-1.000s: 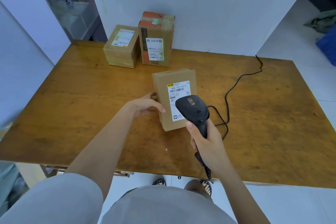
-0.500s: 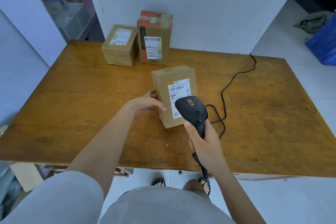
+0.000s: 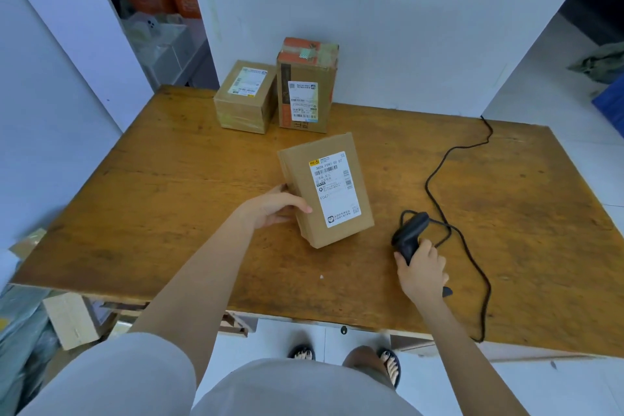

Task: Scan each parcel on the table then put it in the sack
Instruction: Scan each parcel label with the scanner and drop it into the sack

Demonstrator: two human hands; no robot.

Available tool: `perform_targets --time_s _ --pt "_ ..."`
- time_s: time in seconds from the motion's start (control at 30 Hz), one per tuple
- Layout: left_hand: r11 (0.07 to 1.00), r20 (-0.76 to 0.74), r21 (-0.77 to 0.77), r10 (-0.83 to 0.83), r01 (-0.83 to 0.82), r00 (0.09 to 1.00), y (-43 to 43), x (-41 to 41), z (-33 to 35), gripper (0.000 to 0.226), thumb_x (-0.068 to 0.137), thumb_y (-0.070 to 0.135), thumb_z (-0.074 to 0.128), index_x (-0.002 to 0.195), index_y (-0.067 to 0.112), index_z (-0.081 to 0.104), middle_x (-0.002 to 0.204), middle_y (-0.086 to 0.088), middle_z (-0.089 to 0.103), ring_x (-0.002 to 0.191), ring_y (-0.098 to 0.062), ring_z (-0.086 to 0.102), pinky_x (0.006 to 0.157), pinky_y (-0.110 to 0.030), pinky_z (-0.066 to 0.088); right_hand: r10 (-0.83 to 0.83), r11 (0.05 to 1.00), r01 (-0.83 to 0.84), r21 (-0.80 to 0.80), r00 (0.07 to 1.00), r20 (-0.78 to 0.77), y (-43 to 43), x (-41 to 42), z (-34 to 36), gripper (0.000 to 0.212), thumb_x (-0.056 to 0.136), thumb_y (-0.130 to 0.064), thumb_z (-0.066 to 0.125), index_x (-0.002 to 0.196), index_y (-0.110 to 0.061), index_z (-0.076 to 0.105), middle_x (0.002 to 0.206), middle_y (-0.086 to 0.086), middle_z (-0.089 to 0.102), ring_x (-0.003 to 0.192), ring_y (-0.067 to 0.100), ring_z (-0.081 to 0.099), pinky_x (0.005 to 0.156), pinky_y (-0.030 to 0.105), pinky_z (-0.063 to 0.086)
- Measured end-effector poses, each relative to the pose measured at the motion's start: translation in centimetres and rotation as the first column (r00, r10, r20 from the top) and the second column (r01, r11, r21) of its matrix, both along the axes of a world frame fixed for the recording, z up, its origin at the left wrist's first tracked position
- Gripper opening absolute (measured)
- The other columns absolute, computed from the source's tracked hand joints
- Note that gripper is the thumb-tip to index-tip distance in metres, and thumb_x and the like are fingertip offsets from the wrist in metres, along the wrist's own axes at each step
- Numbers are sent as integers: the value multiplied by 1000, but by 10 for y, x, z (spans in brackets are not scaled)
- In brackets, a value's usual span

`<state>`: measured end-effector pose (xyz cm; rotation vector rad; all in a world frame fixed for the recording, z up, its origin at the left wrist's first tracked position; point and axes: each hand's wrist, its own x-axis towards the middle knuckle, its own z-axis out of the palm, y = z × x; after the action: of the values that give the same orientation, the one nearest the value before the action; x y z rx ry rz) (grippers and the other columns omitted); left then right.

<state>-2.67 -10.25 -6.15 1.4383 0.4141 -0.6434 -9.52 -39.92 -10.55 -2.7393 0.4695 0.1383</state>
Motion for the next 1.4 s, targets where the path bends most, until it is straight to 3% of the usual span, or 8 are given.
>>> perform_targets --time_s 0.2,0.4,0.53,0.73,0.9,1.07,1.27,1.4 --pt "999 -3 9 52 -52 999 -1 -9 1 105 53 12 83 145 28 33 140 4 50 132 -19 43 112 -44 33 -1 992 -6 -123 999 -49 1 5 -8 61 87 -36 64 132 -4 36 132 17 40 122 39 35 93 53 39" --pt "975 -3 -40 220 -219 976 2 -31 -1 97 58 15 81 143 27 36 140 4 50 132 -18 43 110 -45 34 181 948 -268 172 897 403 35 15 21 50 89 -21 61 133 -6 45 133 18 41 121 35 35 98 51 34" --pt "937 -30 -110 329 -330 944 13 -62 5 80 65 14 80 136 25 44 130 4 58 119 -15 53 94 -36 44 348 730 -435 527 900 261 69 30 33 47 97 -35 48 139 -15 40 140 6 43 132 22 38 108 35 31" --pt "845 -34 -145 515 -514 856 59 -138 27 68 73 15 80 132 24 46 133 4 58 123 -16 54 94 -32 46 566 441 -563 699 779 269 138 10 39 29 93 -36 57 119 -36 46 108 -22 58 103 2 56 77 11 40" --pt "704 -22 -163 698 -691 716 116 -232 34 59 84 29 73 136 18 49 134 0 60 124 -18 55 107 -37 41 694 245 -615 750 651 308 220 -44 47 33 91 -34 59 121 -23 49 114 -6 60 105 9 58 86 26 50" --pt "576 -46 -139 809 -806 586 184 -316 25 66 81 52 69 135 19 51 129 -2 64 120 -18 58 107 -49 41 747 171 -677 716 562 354 317 -105 39 29 93 -30 56 120 -21 50 110 -9 54 106 9 48 78 8 42" --pt "500 -144 16 858 -866 493 283 -408 24 68 87 68 46 141 29 40 139 -1 52 130 -25 45 98 -67 39 817 150 -650 745 506 277 444 -196 24 26 94 -32 56 117 -23 49 110 -8 54 105 14 52 85 30 48" --pt "461 -225 79 872 -884 435 341 -462 11 71 88 73 35 146 31 35 147 -1 44 137 -29 38 91 -62 48 879 136 -617 775 436 193 510 -249 16 27 94 -32 55 118 -22 49 111 -6 55 100 1 53 72 11 46"
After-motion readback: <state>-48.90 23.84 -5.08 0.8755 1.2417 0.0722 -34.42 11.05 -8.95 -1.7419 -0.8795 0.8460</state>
